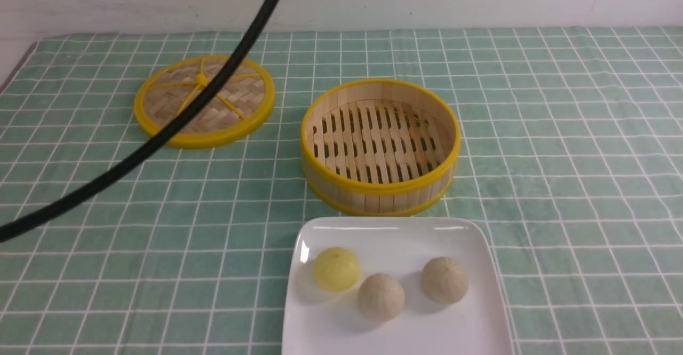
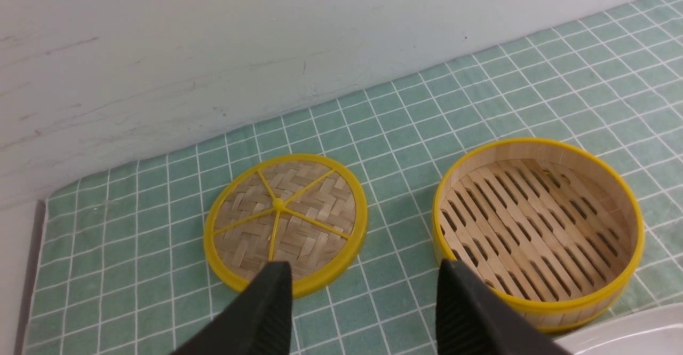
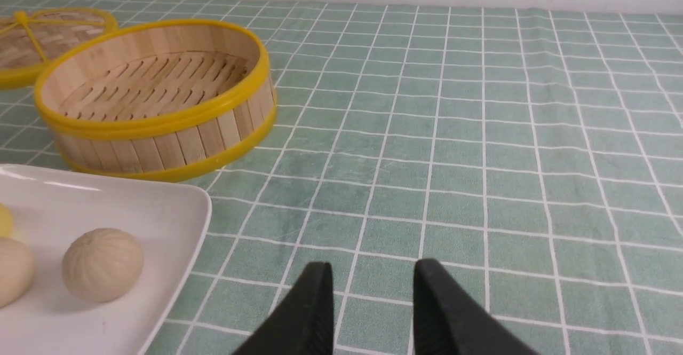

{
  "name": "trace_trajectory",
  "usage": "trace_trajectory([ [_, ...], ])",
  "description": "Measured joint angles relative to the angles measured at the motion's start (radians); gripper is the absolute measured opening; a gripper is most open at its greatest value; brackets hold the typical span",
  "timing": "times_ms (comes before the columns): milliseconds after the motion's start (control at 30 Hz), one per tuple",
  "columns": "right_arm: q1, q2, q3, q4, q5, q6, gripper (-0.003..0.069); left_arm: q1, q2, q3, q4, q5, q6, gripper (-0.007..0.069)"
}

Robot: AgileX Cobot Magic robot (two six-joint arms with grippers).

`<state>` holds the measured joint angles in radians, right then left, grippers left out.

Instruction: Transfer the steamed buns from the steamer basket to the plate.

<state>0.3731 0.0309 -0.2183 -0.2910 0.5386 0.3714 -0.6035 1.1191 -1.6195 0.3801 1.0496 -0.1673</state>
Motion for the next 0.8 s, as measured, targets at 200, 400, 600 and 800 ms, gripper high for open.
trace_trajectory([
  [200, 0.000, 0.001, 0.063, -0.002, -0.040, 0.000, 0.0237, 0.000, 0.000, 0.000, 0.000, 0.000, 0.000, 0.0386],
  [400, 0.000, 0.001, 0.071, -0.002, -0.075, 0.000, 0.0239, 0.000, 0.000, 0.000, 0.000, 0.001, 0.000, 0.0386],
  [600, 0.000, 0.001, 0.071, -0.002, -0.081, 0.000, 0.0239, 0.000, 0.000, 0.000, 0.000, 0.005, -0.001, 0.0386],
  [800, 0.000, 0.001, 0.071, -0.002, -0.081, 0.000, 0.0239, 0.000, 0.000, 0.000, 0.000, 0.005, -0.001, 0.0386],
])
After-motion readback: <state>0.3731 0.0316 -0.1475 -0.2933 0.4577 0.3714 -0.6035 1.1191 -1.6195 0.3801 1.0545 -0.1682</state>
